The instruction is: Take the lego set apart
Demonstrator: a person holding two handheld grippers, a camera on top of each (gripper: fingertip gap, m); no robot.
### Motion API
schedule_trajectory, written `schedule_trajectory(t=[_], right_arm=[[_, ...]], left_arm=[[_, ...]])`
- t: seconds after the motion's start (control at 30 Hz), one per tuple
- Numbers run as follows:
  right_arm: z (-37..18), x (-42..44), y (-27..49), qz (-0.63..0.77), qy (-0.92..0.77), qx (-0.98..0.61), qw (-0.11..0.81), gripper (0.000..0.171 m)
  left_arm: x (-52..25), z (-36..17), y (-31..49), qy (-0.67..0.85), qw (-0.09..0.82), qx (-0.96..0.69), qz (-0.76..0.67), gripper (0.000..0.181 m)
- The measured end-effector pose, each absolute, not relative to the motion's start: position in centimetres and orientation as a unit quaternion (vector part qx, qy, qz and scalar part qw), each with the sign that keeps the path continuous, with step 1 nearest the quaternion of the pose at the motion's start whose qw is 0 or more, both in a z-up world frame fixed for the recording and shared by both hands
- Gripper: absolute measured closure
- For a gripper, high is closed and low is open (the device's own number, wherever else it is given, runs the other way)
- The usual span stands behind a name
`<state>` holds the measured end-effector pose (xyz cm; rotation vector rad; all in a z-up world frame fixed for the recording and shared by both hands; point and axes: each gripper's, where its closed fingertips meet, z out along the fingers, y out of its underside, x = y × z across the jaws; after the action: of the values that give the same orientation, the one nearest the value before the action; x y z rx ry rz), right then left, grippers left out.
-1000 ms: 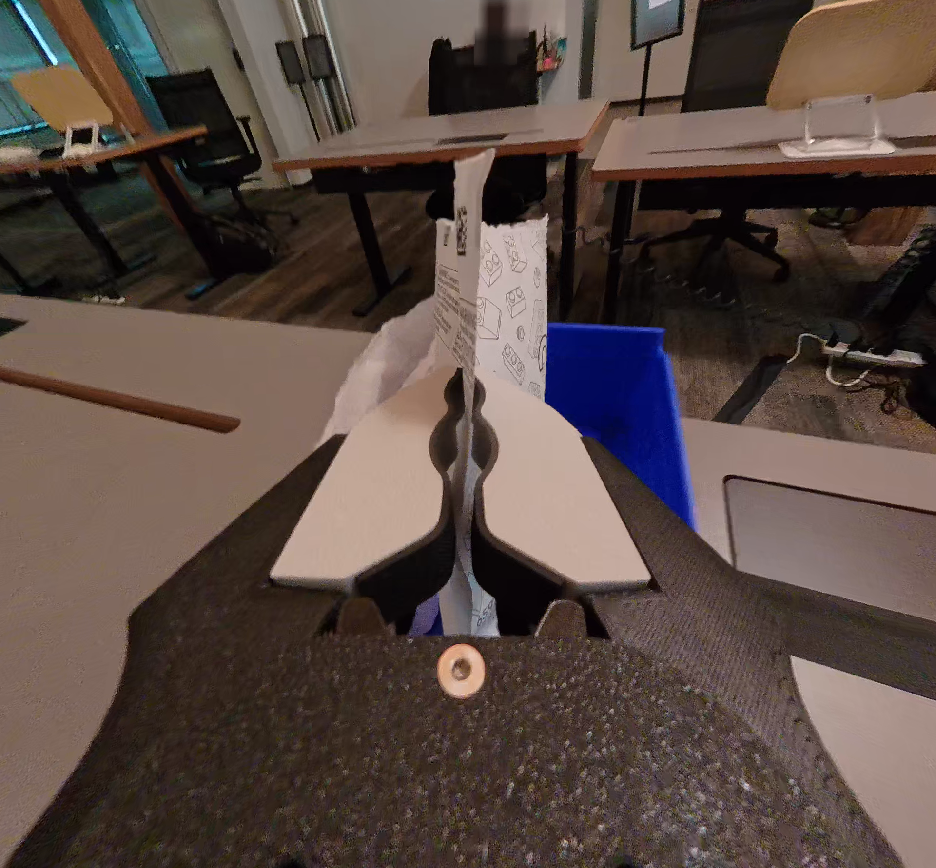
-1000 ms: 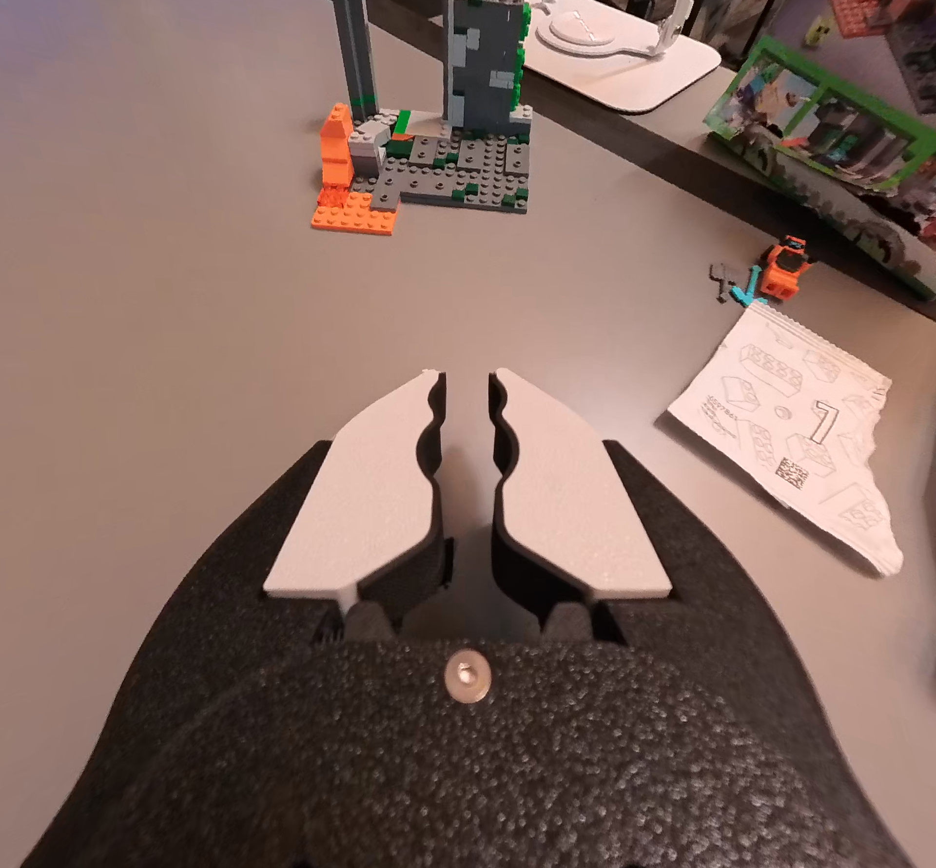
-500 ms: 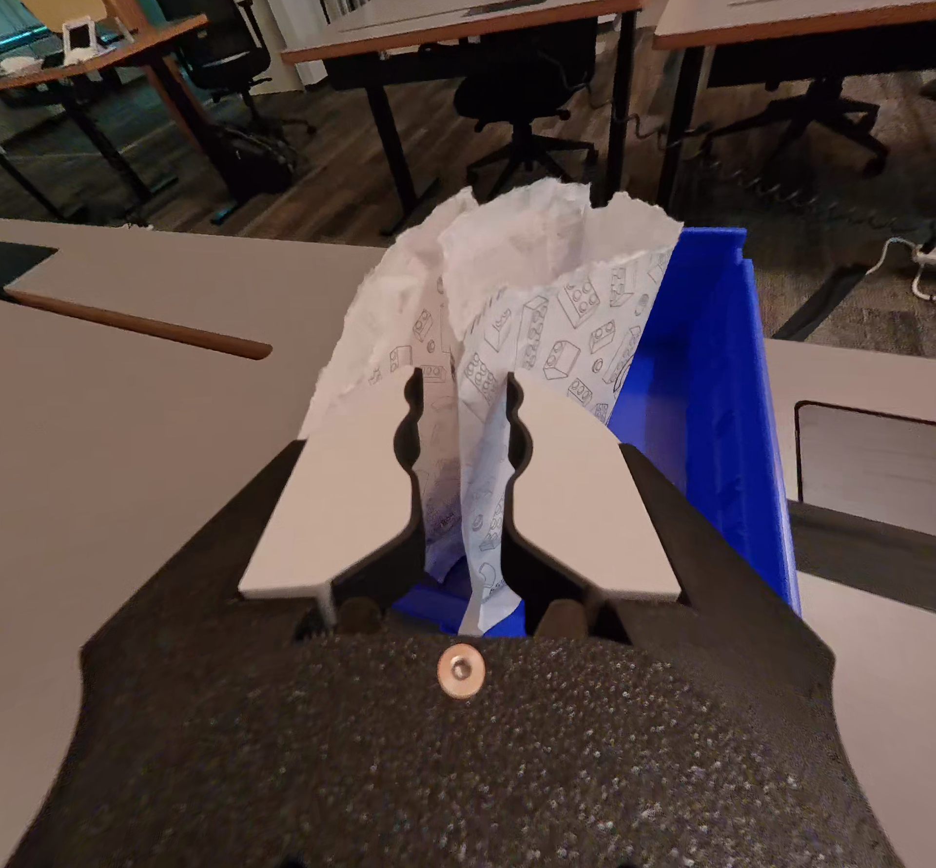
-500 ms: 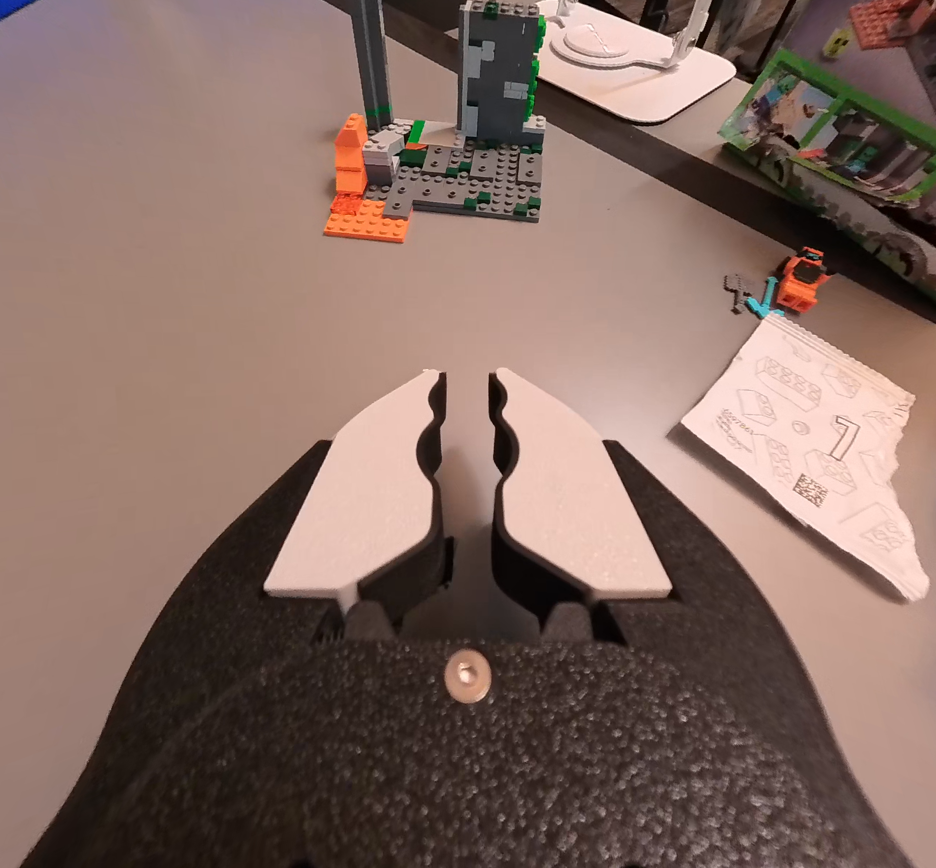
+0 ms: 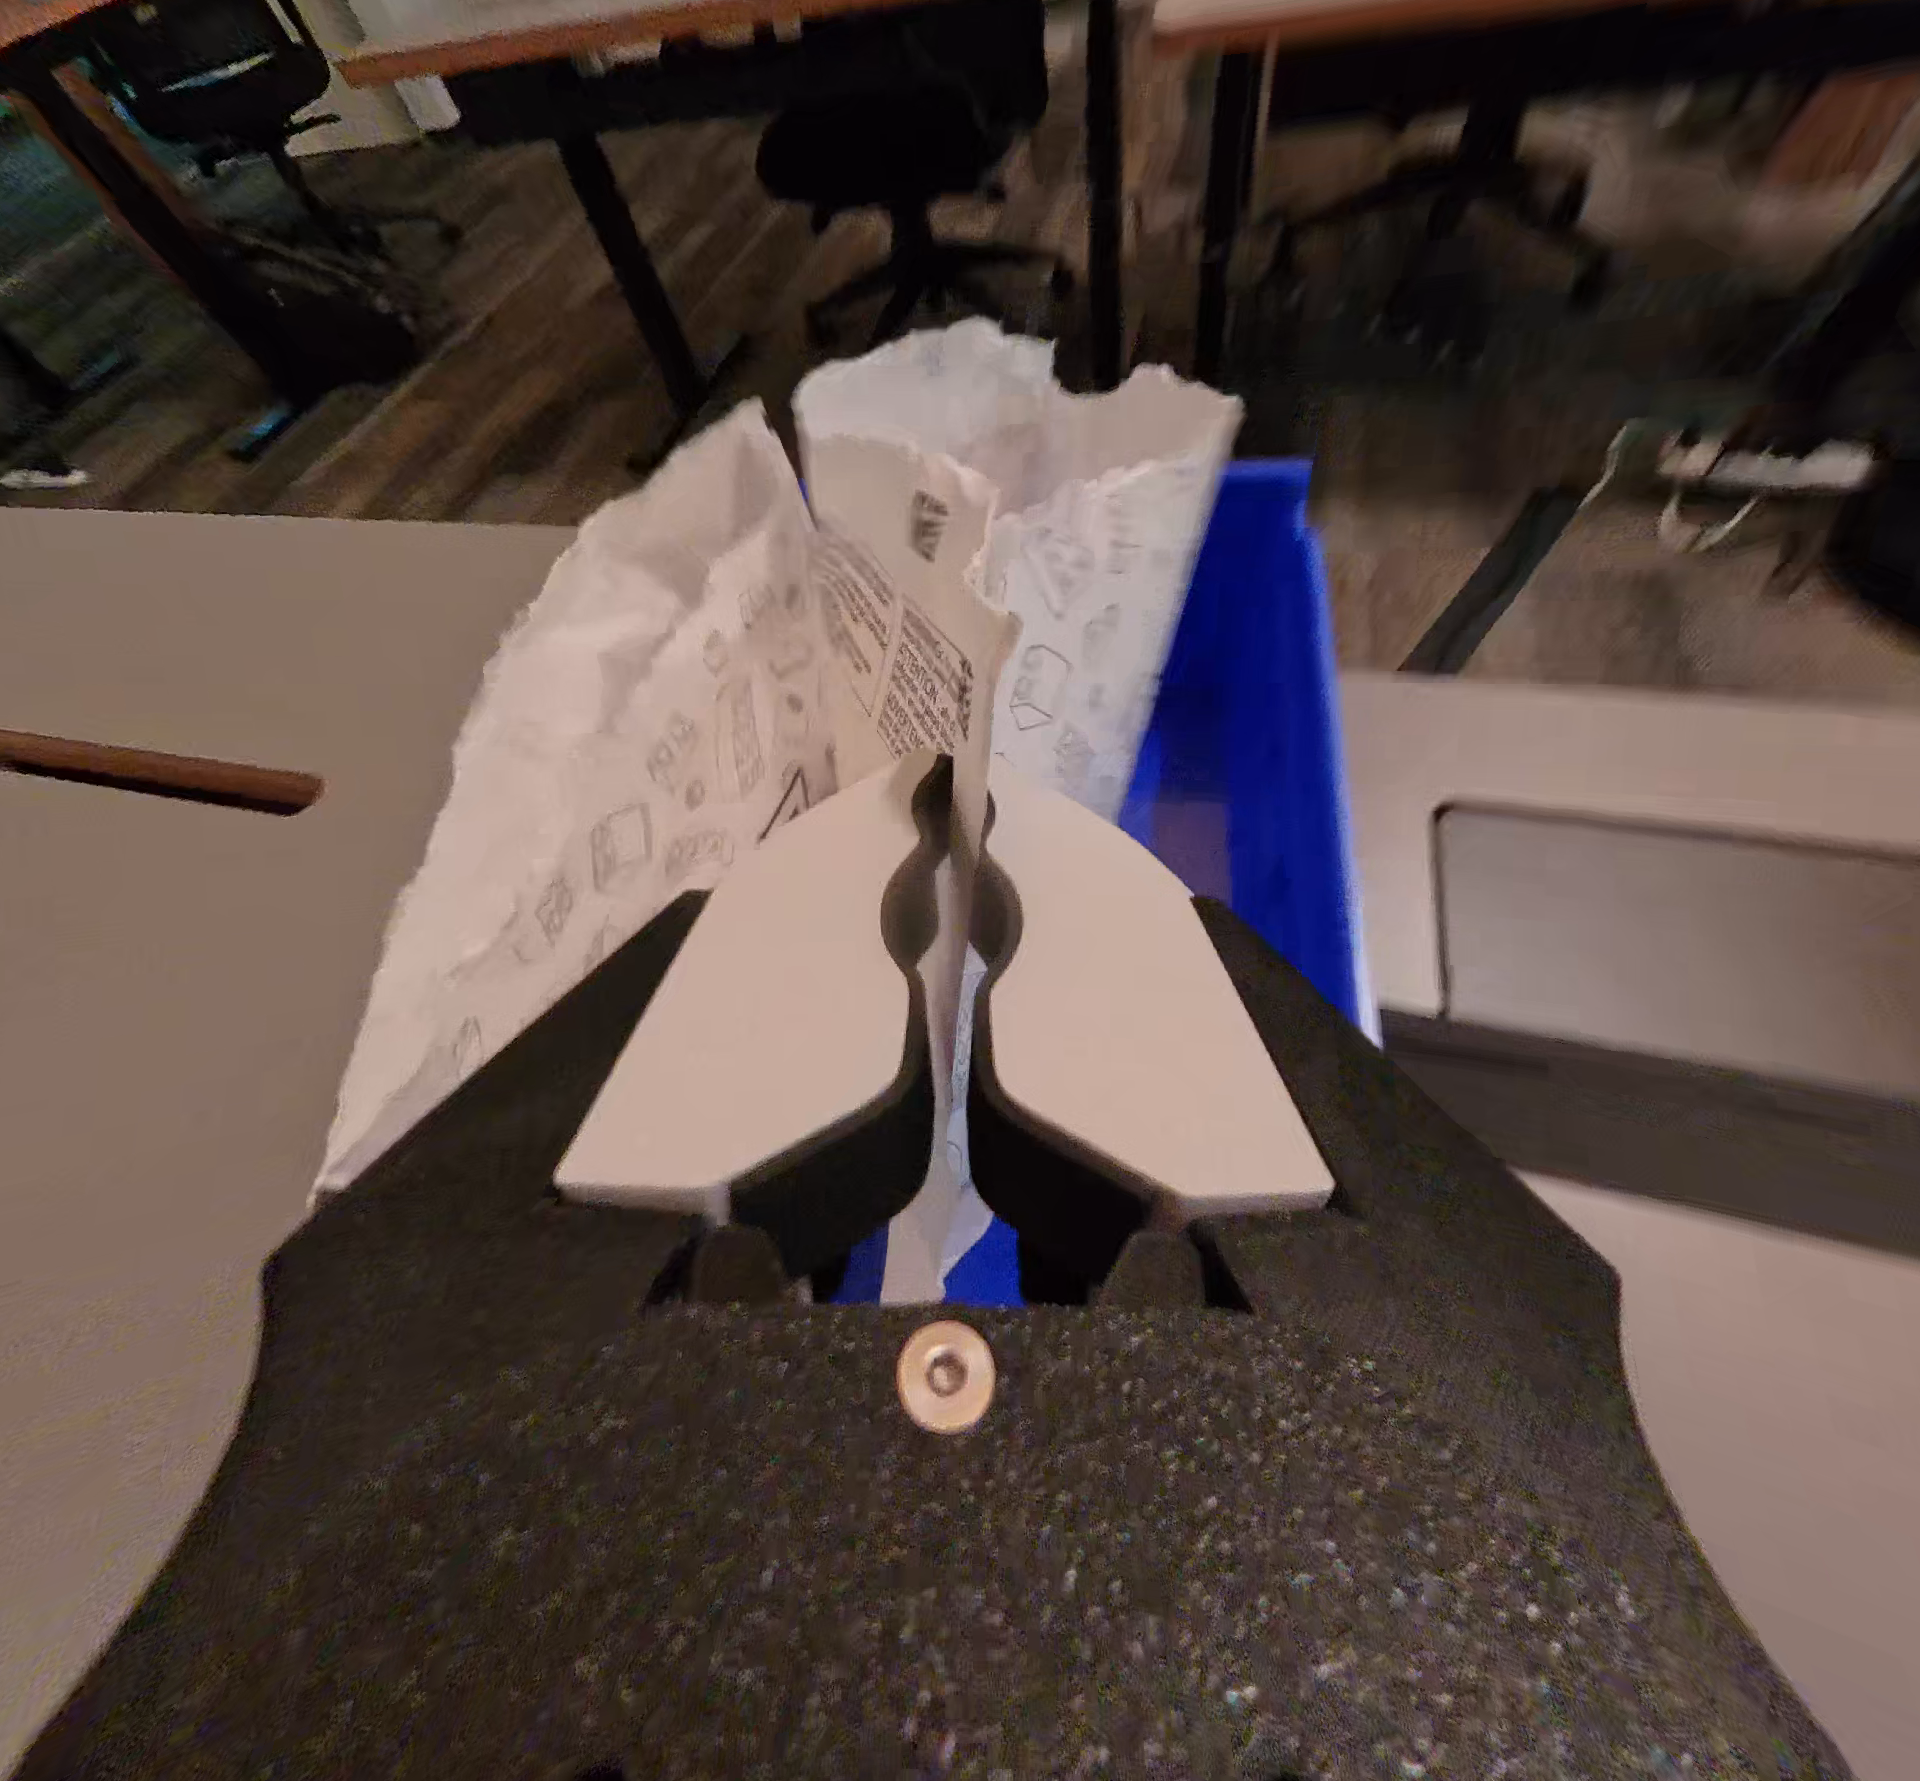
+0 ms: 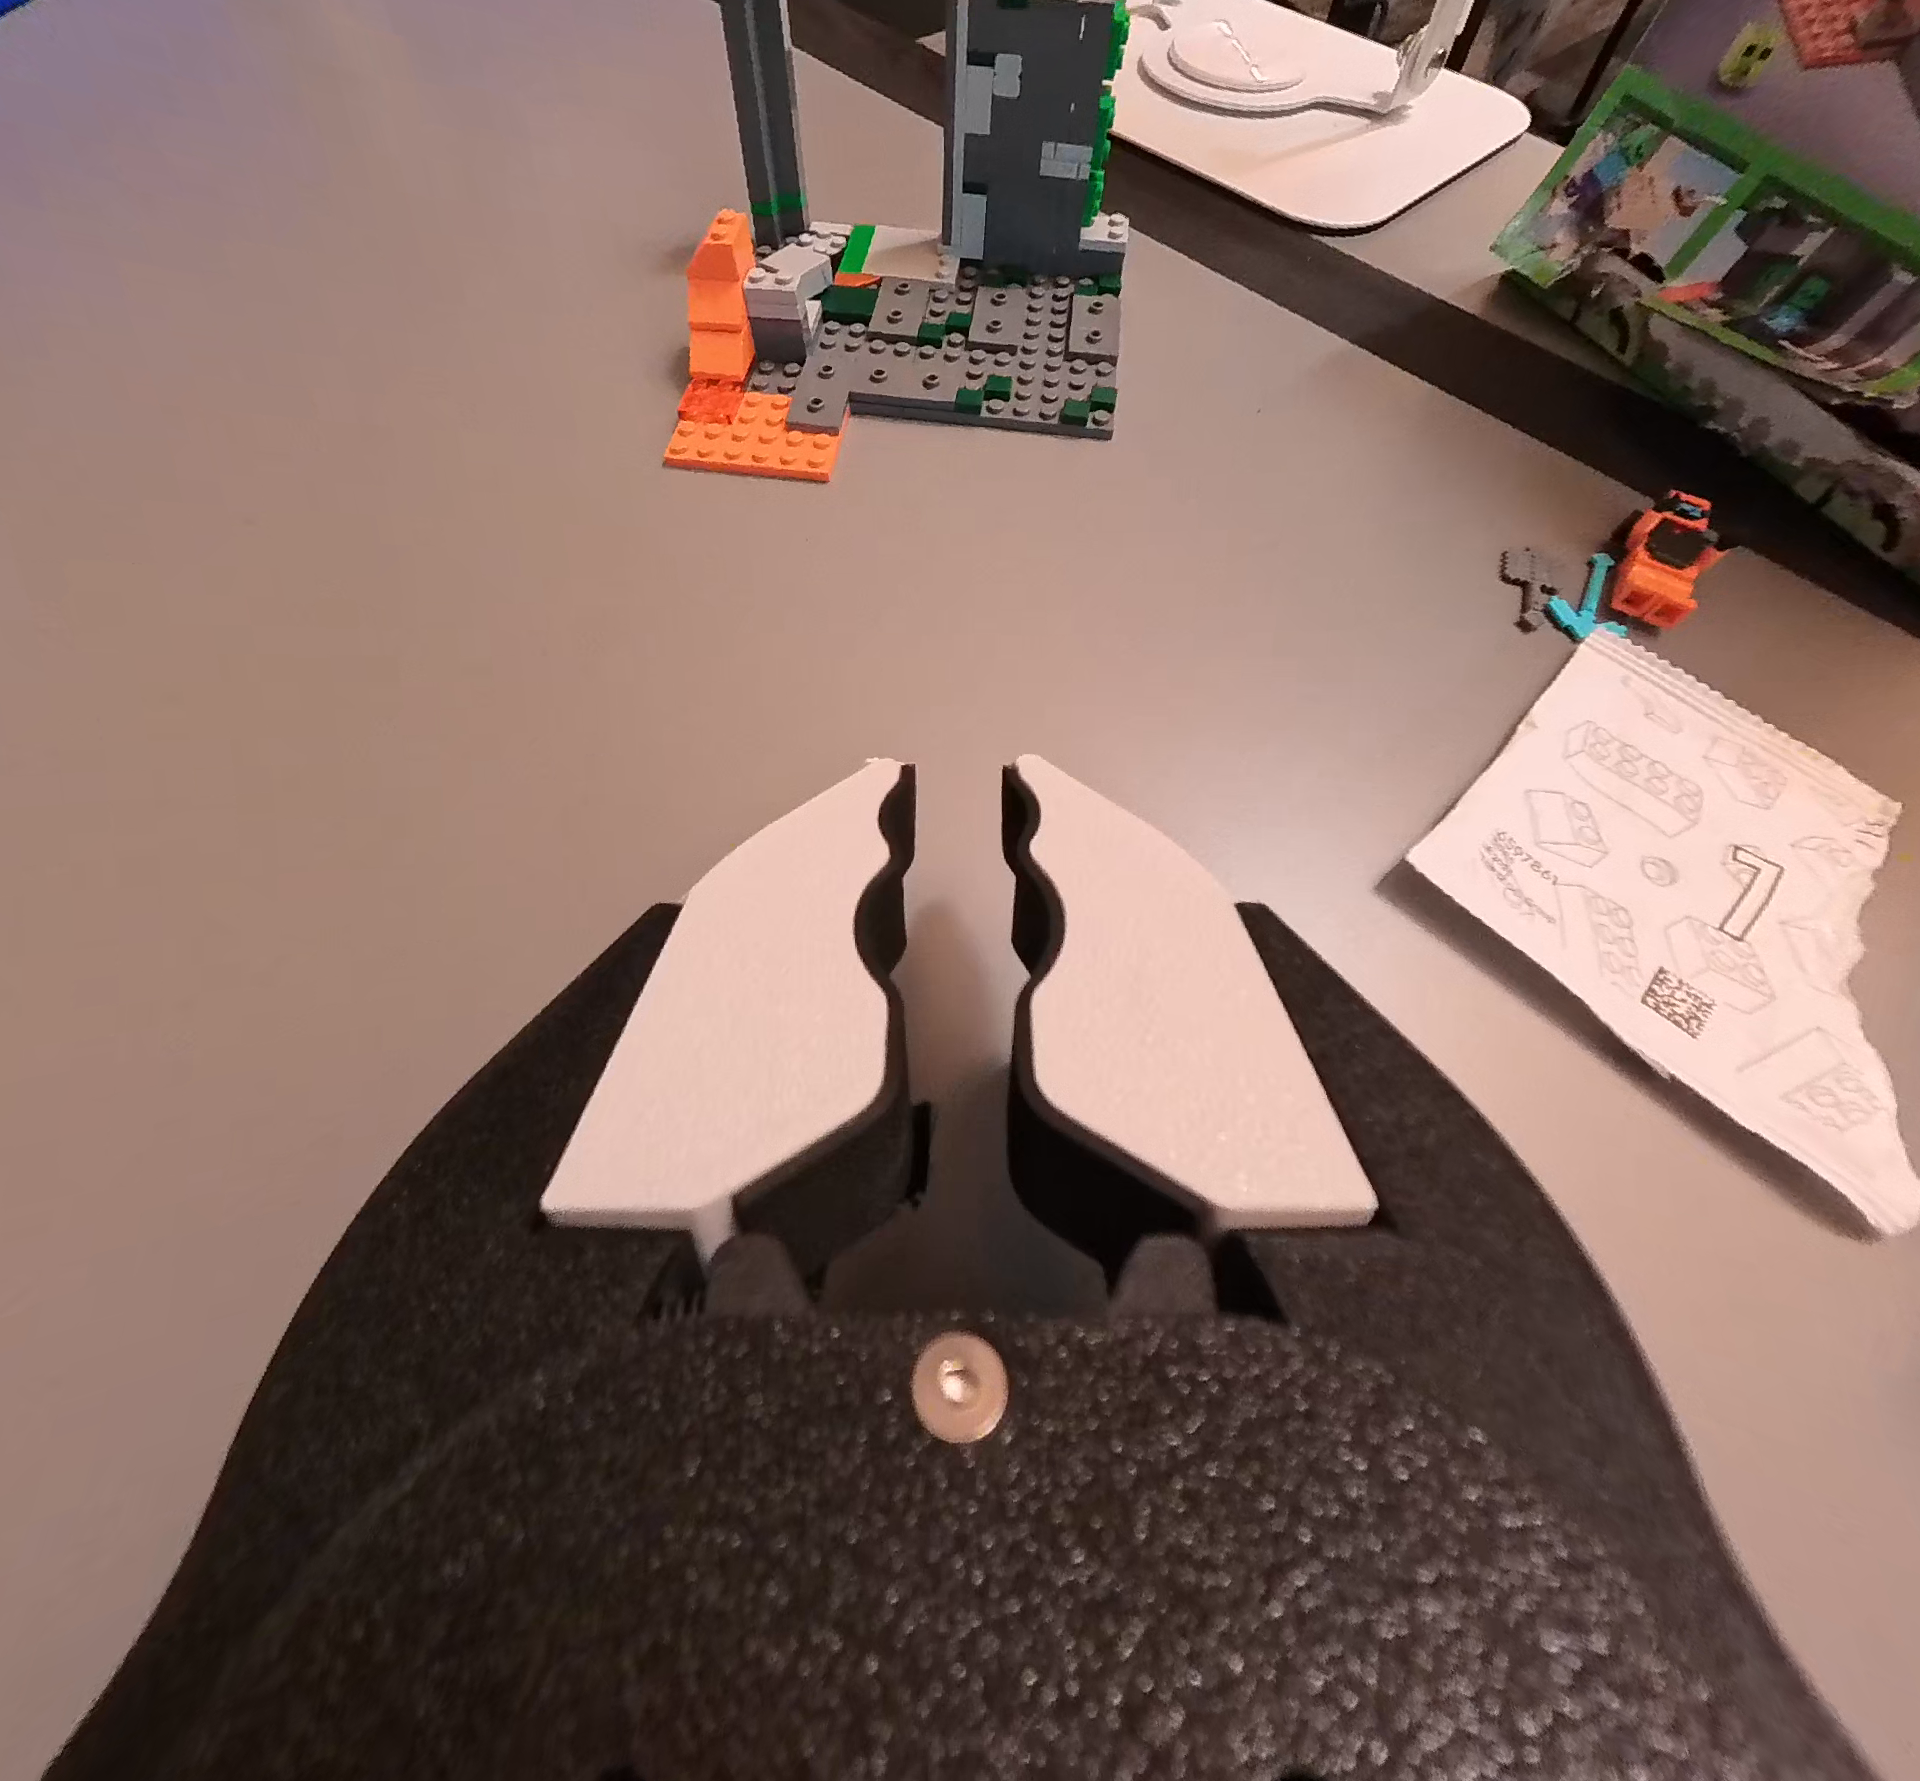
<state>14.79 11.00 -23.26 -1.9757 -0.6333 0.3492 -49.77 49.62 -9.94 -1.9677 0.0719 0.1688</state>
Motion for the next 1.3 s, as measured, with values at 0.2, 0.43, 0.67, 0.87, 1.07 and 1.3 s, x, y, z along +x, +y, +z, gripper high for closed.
schedule_trajectory(t=[0.2,0.43,0.67,0.87,1.07,1.3], right_arm=[[-23.2,15.0,10.9,0.144,-0.259,-0.815,0.498,0.156],[-23.3,14.8,10.9,0.15,-0.264,-0.815,0.493,0.156],[-23.5,14.6,10.9,0.146,-0.271,-0.817,0.487,0.156],[-23.5,14.8,11.0,0.144,-0.265,-0.819,0.489,0.156],[-23.5,14.8,11.0,0.151,-0.263,-0.819,0.487,0.156],[-23.6,14.6,10.9,0.146,-0.271,-0.818,0.487,0.156]], left_arm=[[-51.7,-13.0,49.4,-0.04,0.52,-0.849,0.087,0.18],[-54.2,-13.1,47.4,-0.039,0.464,-0.874,0.139,0.157],[-52.3,-13.9,47.7,0.043,0.413,-0.906,0.084,0.144],[-52.3,-14.2,48.1,0.061,0.403,-0.905,0.119,0.18],[-57.0,-12.7,46.4,-0.028,0.423,-0.896,0.13,0.18],[-57.6,-14.4,45.6,-0.067,0.405,-0.906,0.102,0.18]])
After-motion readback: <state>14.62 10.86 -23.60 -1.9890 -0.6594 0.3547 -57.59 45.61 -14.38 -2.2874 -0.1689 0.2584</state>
